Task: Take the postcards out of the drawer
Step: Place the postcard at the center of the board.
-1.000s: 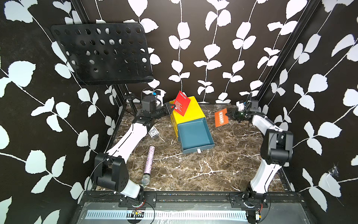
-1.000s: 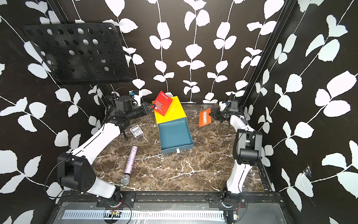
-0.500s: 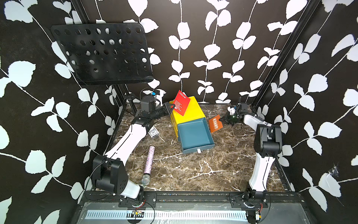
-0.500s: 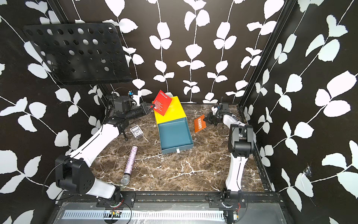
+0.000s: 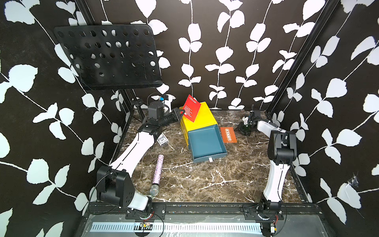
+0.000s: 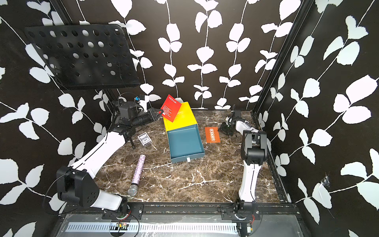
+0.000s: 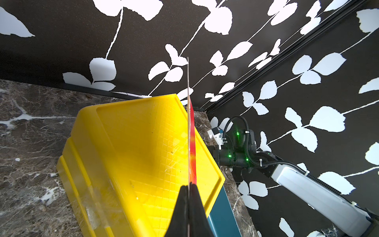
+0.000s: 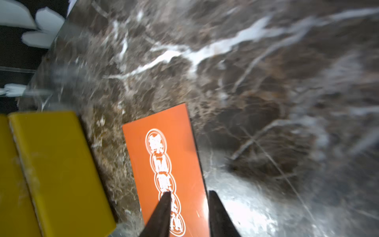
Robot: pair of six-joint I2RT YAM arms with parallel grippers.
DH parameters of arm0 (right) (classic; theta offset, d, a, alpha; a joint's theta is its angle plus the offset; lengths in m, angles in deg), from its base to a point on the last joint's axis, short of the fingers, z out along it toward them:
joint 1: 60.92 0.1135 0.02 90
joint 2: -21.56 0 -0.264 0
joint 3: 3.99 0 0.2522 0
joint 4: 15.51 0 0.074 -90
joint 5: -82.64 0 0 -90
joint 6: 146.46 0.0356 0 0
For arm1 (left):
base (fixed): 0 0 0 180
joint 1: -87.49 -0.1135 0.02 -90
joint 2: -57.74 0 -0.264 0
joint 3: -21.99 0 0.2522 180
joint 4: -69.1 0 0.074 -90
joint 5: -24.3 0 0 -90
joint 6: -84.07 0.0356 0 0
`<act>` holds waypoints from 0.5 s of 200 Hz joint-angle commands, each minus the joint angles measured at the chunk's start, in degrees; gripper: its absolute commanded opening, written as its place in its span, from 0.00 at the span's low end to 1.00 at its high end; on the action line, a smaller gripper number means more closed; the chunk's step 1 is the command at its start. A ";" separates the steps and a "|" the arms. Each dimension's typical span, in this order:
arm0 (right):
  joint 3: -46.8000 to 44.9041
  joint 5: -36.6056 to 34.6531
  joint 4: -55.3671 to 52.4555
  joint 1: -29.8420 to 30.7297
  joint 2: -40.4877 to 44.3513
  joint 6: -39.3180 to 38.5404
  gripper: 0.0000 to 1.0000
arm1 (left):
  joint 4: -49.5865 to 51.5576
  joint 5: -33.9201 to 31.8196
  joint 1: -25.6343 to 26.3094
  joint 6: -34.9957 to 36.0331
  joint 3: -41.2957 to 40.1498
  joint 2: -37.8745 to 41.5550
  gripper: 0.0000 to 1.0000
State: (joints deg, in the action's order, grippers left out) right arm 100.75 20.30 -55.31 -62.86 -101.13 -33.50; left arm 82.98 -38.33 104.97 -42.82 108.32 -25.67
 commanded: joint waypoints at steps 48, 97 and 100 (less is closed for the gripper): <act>-3.28 0.52 -0.32 -0.18 16.42 -1.02 0.52 | -2.66 1.40 0.93 -1.43 -0.88 2.16 0.00; -9.75 7.67 10.56 3.25 29.65 4.96 0.57 | -9.13 0.08 4.47 -4.85 -1.17 -0.03 0.00; -10.10 7.98 11.62 3.54 30.18 5.50 0.57 | -9.72 -0.26 4.86 -5.11 -1.18 -0.30 0.00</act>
State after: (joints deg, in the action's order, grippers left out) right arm 93.48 23.79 -51.20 -61.63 -74.45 -31.71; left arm 79.52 -37.74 107.50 -45.59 107.89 -25.72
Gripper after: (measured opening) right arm 0.563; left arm 0.049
